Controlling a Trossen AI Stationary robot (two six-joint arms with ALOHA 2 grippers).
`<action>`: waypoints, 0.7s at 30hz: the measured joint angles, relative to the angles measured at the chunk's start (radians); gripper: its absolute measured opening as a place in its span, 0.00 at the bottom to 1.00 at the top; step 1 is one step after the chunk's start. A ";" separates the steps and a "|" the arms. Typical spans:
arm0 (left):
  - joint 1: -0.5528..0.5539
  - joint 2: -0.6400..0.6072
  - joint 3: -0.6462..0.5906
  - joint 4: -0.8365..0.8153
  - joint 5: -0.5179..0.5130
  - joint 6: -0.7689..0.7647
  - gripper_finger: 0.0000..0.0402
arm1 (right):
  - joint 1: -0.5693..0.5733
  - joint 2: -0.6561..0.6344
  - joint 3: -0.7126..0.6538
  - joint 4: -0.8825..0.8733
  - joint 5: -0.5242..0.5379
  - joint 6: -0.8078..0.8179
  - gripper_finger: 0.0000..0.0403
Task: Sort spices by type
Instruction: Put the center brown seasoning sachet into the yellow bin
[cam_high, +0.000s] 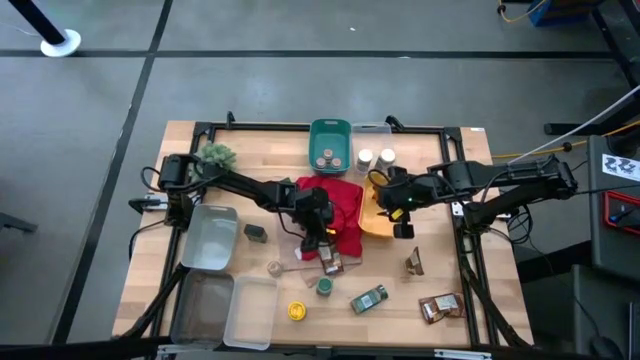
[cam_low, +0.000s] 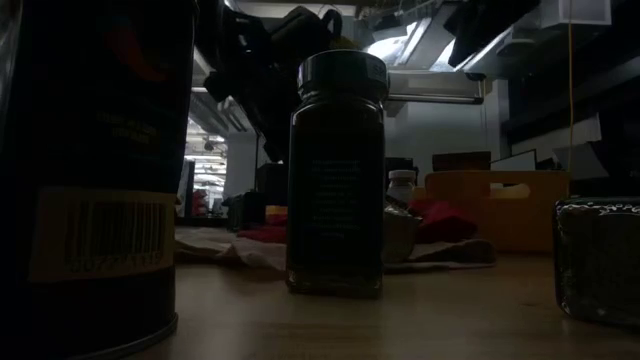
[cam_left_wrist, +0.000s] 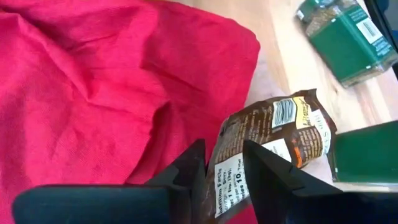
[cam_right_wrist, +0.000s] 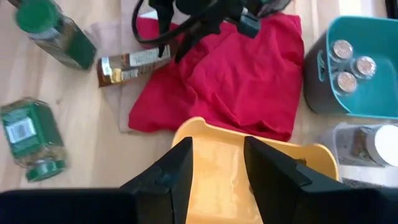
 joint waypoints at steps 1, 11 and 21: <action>-0.003 0.000 0.000 0.000 0.001 0.015 0.23 | 0.000 0.000 0.000 0.010 -0.013 0.001 0.36; -0.008 0.000 0.000 -0.001 0.002 0.111 0.22 | 0.000 0.014 0.001 0.084 -0.108 0.081 0.36; -0.008 0.000 0.000 0.001 0.002 0.121 0.22 | 0.000 0.147 0.001 0.176 -0.107 0.347 0.36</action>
